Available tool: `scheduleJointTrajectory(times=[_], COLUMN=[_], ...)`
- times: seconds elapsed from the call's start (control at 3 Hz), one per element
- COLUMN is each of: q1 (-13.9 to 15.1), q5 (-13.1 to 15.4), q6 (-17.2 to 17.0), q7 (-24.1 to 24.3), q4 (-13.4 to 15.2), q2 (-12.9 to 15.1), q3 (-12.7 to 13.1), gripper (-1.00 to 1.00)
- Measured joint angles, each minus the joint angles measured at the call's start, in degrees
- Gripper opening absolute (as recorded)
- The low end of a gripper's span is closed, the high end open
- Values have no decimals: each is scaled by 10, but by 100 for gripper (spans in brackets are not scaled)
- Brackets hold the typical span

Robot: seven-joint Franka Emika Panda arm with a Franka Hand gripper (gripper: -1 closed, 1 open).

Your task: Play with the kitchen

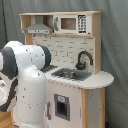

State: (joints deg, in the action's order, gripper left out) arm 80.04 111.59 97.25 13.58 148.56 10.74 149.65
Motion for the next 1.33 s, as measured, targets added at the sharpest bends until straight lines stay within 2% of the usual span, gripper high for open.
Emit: scheduleJointTrajectory(times=[0.33,0.67,1.33], q1=[-52,-67,-82], q5=[-21,-27,-32], q6=[-3,-3,-2], q7=[8,59,152], q4=[-8,-25,-86], q2=[-6,-23,-83], q3=[3,3,3], gripper=[100,100,100])
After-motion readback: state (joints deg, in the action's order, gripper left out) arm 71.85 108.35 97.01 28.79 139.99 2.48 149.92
